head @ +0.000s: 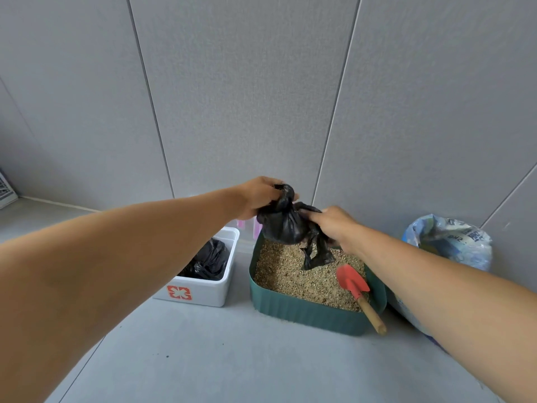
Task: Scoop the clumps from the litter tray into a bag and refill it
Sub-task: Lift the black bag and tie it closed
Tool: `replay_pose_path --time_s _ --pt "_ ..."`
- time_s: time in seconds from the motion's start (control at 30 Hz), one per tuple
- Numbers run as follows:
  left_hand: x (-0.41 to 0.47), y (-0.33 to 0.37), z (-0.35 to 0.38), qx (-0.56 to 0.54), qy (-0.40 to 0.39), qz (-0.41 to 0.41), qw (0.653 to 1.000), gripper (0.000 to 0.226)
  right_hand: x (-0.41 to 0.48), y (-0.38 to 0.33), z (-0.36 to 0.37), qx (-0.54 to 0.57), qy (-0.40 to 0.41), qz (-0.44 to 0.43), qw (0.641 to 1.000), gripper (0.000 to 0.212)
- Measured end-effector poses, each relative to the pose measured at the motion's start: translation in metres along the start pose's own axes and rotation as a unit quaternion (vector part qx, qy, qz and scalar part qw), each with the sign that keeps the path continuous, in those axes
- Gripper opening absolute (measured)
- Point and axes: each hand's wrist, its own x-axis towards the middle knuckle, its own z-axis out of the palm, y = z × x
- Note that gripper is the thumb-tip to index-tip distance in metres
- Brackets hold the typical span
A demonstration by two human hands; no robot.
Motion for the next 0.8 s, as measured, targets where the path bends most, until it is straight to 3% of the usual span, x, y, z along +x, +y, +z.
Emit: replay_pose_path --time_s 0.07,0.13,0.23,0.3,0.37,0.47,0.53,0.6,0.67,0.8 --pt "0.009 -0.006 0.002 0.094 0.073 0.01 0.993 0.025 0.005 -0.002 -0.001 -0.015 0.034 -0.045 0.998 0.038" --pt "0.011 -0.007 0.006 0.121 0.126 0.023 0.984 0.024 0.008 -0.004 0.0 -0.028 0.061 -0.094 0.993 0.041" --pt "0.011 -0.007 0.012 0.135 0.125 0.041 0.982 0.032 0.011 -0.011 0.0 -0.114 0.111 -0.189 0.969 0.039" --pt "0.011 -0.008 0.013 0.124 0.123 0.046 0.984 0.032 0.011 -0.017 0.0 -0.099 0.129 -0.244 0.956 0.031" --pt "0.011 -0.009 0.012 0.094 0.12 0.036 0.988 0.03 0.008 -0.021 -0.001 0.022 0.102 -0.248 0.963 0.022" --pt "0.013 -0.009 0.013 0.043 0.124 0.013 0.991 0.035 0.003 -0.025 -0.001 0.27 0.033 -0.158 0.949 0.008" --pt "0.014 -0.008 0.015 0.036 0.143 0.003 0.989 0.035 0.003 -0.025 0.0 0.33 0.017 -0.12 0.936 0.014" --pt "0.015 -0.007 0.017 0.032 0.155 -0.017 0.987 0.03 0.008 -0.022 0.001 0.307 0.007 -0.121 0.944 0.04" --pt "0.015 -0.008 0.019 0.022 0.151 -0.053 0.987 0.026 0.009 -0.019 0.001 0.204 0.0 -0.129 0.97 0.052" --pt "0.015 -0.011 0.019 0.018 0.136 -0.088 0.987 0.023 0.008 -0.017 0.0 0.021 -0.001 -0.144 0.989 0.034"
